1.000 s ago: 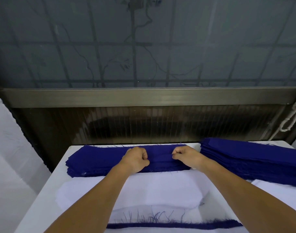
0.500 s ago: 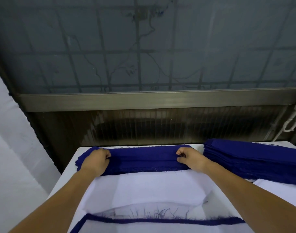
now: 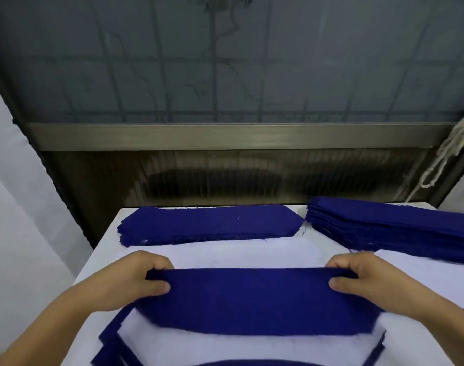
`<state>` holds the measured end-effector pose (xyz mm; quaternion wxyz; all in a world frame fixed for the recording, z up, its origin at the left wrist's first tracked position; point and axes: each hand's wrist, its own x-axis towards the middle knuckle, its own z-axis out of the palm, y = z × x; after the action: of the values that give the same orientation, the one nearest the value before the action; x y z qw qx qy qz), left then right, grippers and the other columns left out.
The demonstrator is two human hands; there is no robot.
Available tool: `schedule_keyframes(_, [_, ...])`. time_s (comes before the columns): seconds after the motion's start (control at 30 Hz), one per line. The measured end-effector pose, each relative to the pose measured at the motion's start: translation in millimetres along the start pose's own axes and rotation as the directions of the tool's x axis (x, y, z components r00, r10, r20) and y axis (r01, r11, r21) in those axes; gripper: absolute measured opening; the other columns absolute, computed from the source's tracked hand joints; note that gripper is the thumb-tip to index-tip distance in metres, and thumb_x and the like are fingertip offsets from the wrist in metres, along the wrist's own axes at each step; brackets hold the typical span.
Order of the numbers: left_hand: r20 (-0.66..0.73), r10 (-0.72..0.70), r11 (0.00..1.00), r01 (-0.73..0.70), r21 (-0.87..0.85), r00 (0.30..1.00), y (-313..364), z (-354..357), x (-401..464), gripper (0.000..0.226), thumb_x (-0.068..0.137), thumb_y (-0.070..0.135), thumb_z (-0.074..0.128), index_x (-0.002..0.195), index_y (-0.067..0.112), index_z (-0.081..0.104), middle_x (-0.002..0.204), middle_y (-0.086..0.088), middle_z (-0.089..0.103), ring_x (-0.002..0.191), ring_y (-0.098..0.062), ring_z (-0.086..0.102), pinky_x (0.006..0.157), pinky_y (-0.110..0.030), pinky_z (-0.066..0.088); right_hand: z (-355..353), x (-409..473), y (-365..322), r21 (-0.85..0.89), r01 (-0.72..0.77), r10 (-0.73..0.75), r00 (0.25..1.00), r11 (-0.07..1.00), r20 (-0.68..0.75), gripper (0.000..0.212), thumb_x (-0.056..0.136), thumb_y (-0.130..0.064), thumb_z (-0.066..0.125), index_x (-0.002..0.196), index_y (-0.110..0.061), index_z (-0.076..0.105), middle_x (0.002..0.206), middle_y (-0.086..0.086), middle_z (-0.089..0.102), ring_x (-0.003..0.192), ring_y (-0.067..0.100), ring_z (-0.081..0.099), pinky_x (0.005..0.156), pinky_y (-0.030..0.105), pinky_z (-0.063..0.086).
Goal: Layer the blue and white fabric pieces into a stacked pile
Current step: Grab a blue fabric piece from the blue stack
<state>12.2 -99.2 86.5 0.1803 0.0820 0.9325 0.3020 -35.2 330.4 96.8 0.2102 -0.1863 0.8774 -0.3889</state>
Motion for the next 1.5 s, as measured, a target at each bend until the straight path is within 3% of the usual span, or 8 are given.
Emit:
schedule_keyframes(0.13, [-0.144, 0.013, 0.997, -0.002, 0.074, 0.989, 16.2, 5.7, -0.5, 0.021, 0.094, 0.023, 0.061, 0.095, 0.044, 0.062, 0.098, 0.025, 0.064, 0.092, 0.003, 0.062, 0.077, -0.011, 0.051, 5.8, -2.0, -0.5, -0.181, -0.041, 0.017, 0.991, 0.983, -0.132, 0.011, 0.095, -0.022, 0.060, 0.093, -0.029, 0.068, 0.091, -0.014, 0.071, 0.084, 0.003, 0.066, 0.075, 0.025, 0.054])
schedule_keyframes(0.3, [-0.571, 0.145, 0.988, -0.084, 0.133, 0.808, 14.3, 24.1, -23.4, 0.028, 0.084, 0.017, 0.071, 0.084, 0.043, 0.062, 0.087, 0.026, 0.061, 0.092, 0.005, 0.057, 0.067, -0.004, 0.043, 26.6, -23.9, 9.1, -0.466, 0.158, -0.387, 0.805, 0.870, -0.449, 0.013, 0.090, -0.023, 0.062, 0.091, -0.036, 0.063, 0.091, -0.030, 0.061, 0.089, -0.006, 0.058, 0.076, 0.007, 0.044])
schedule_keyframes(0.53, [-0.437, 0.380, 0.898, -0.211, 0.386, 0.815, -13.7, 89.5, -54.6, 0.034, 0.053, 0.004, 0.075, 0.076, 0.028, 0.072, 0.086, 0.020, 0.062, 0.080, 0.005, 0.051, 0.073, -0.015, 0.044, 92.1, -44.7, 68.4, -0.751, 0.324, -0.708, 0.658, 0.575, -0.257, 0.056, 0.104, -0.038, 0.029, 0.086, -0.019, 0.078, 0.095, -0.008, 0.071, 0.093, 0.004, 0.056, 0.081, 0.020, 0.046])
schedule_keyframes(0.87, [-0.405, 0.418, 0.873, -0.236, 0.427, 0.813, -25.4, 103.4, -58.3, 0.026, 0.074, 0.027, 0.050, 0.078, 0.026, 0.076, 0.085, 0.016, 0.066, 0.084, 0.006, 0.050, 0.073, -0.013, 0.043, 96.3, -53.4, 69.4, -0.656, 0.334, -0.623, 0.735, 0.677, -0.268, 0.047, 0.100, -0.043, 0.038, 0.093, -0.022, 0.079, 0.102, -0.010, 0.070, 0.098, 0.000, 0.056, 0.080, 0.021, 0.048])
schedule_keyframes(0.97, [-0.391, 0.380, 0.901, -0.239, 0.362, 0.838, -29.8, 104.1, -60.9, 0.013, 0.075, 0.033, 0.066, 0.085, 0.034, 0.073, 0.092, 0.025, 0.063, 0.091, 0.010, 0.053, 0.078, -0.011, 0.045, 93.4, -58.8, 66.5, -0.608, 0.310, -0.552, 0.792, 0.731, -0.261, 0.033, 0.088, -0.048, 0.053, 0.096, -0.027, 0.077, 0.106, -0.017, 0.066, 0.100, -0.004, 0.055, 0.083, 0.018, 0.046])
schedule_keyframes(1.13, [-0.380, 0.314, 0.929, -0.199, 0.312, 0.870, -31.4, 96.3, -58.2, 0.028, 0.088, 0.057, 0.048, 0.078, 0.039, 0.068, 0.083, 0.028, 0.058, 0.079, 0.007, 0.056, 0.072, -0.009, 0.043, 75.9, -51.6, 69.3, -0.658, 0.209, -0.493, 0.823, 0.723, -0.280, 0.007, 0.079, -0.023, 0.075, 0.078, -0.027, 0.069, 0.085, -0.016, 0.059, 0.075, 0.001, 0.054, 0.073, 0.016, 0.044])
schedule_keyframes(1.2, [-0.389, 0.302, 0.924, -0.167, 0.344, 0.870, -29.4, 91.5, -48.4, 0.027, 0.085, 0.051, 0.050, 0.069, 0.035, 0.064, 0.074, 0.025, 0.056, 0.070, 0.005, 0.053, 0.065, -0.014, 0.043, 66.3, -43.9, 65.8, -0.645, 0.142, -0.392, 0.882, 0.751, -0.262, 0.026, 0.070, -0.016, 0.084, 0.071, -0.029, 0.061, 0.077, -0.019, 0.054, 0.066, 0.001, 0.050, 0.067, 0.016, 0.041])
schedule_keyframes(1.5, [-0.418, 0.311, 0.899, -0.121, 0.421, 0.854, 15.3, 77.8, 53.7, 0.014, 0.093, 0.037, 0.055, 0.099, 0.031, 0.067, 0.099, 0.021, 0.056, 0.089, 0.000, 0.050, 0.078, -0.005, 0.028, 53.7, 50.7, 23.8, -0.577, 0.183, -0.353, 0.915, 0.796, -0.197, 0.007, 0.094, -0.028, 0.058, 0.092, -0.028, 0.064, 0.094, -0.019, 0.055, 0.089, 0.001, 0.050, 0.077, 0.012, 0.041])
